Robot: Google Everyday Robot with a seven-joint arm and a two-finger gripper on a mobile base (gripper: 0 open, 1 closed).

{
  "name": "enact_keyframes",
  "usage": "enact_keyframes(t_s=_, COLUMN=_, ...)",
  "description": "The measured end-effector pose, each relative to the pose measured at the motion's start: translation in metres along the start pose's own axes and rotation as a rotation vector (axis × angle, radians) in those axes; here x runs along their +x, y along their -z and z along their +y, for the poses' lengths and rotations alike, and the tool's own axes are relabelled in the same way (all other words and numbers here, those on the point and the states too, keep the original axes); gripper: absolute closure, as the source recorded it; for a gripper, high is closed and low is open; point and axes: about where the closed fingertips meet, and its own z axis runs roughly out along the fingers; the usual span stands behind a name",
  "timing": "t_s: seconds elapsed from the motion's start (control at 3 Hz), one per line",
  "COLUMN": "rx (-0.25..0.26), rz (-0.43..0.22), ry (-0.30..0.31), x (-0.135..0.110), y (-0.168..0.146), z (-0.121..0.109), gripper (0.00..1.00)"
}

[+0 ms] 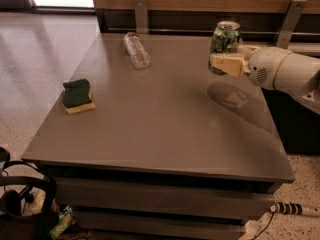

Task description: Place green can upright

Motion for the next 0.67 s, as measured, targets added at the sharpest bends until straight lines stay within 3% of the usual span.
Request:
enact_keyframes(t_s=0.33, rx=0.020, rz=0.031, ry=0.023, x=0.015, y=-0.001, z=0.000, gripper=1.00)
enact_keyframes(t_s=0.67, rx=0.005, rz=0.042, ry=0.020, x=0.031, y=-0.004, z=0.008, gripper=1.00)
